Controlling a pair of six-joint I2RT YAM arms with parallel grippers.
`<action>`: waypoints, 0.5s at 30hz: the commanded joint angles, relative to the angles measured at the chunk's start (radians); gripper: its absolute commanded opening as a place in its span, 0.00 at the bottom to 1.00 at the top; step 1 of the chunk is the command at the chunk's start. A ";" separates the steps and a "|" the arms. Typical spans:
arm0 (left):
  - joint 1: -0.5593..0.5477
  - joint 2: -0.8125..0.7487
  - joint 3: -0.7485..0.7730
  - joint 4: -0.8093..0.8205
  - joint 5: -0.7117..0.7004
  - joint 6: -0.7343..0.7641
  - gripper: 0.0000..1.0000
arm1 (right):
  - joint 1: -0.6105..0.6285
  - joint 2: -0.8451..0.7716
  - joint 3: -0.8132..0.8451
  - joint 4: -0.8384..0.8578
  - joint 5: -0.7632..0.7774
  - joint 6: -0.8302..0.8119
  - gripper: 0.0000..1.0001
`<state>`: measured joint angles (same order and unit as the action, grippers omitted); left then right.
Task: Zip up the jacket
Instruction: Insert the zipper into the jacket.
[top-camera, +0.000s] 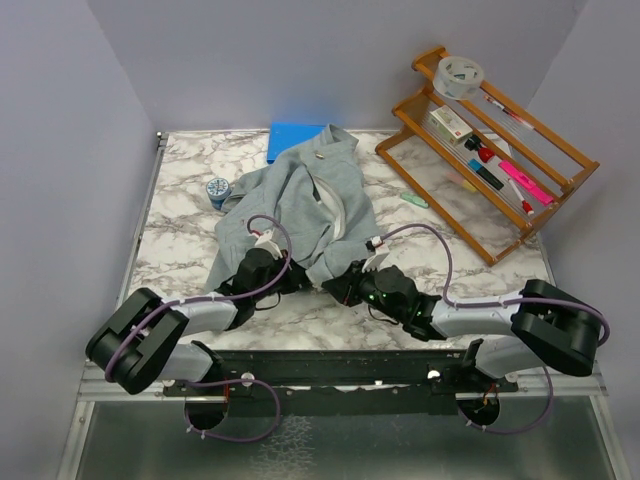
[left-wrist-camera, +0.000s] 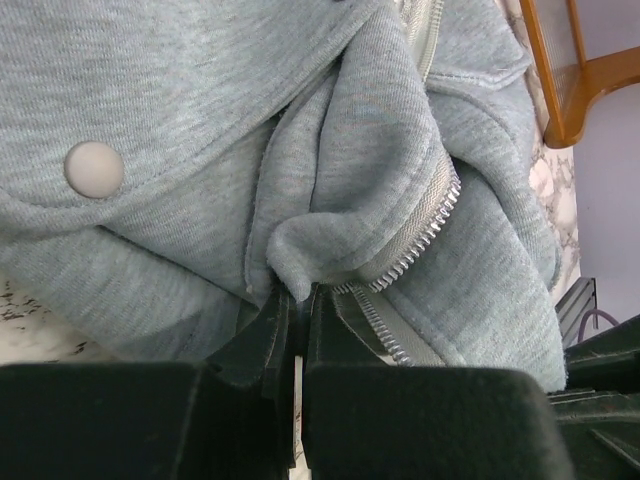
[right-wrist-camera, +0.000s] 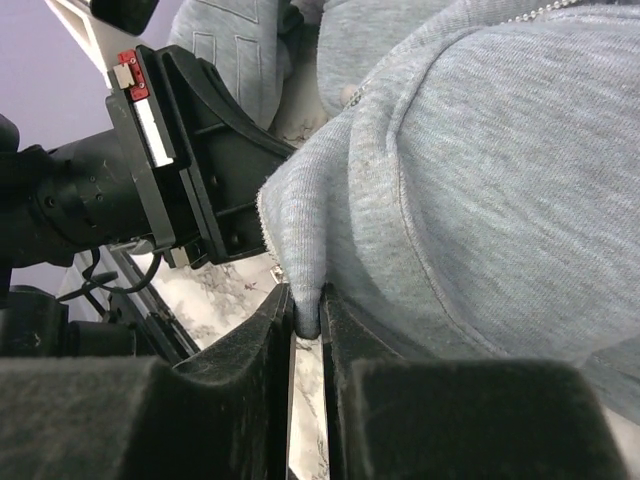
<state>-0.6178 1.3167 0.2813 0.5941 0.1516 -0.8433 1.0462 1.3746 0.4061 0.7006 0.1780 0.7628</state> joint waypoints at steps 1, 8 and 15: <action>-0.016 0.022 0.022 0.019 0.024 0.021 0.00 | 0.004 0.013 0.019 0.033 -0.040 0.000 0.21; -0.020 0.033 0.030 0.025 0.028 0.022 0.00 | 0.004 0.030 0.043 -0.011 -0.028 -0.014 0.33; -0.029 0.045 0.035 0.033 0.036 0.023 0.00 | 0.005 0.063 0.079 -0.036 -0.031 -0.022 0.41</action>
<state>-0.6308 1.3460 0.2985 0.6060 0.1532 -0.8360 1.0462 1.4086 0.4473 0.6914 0.1665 0.7567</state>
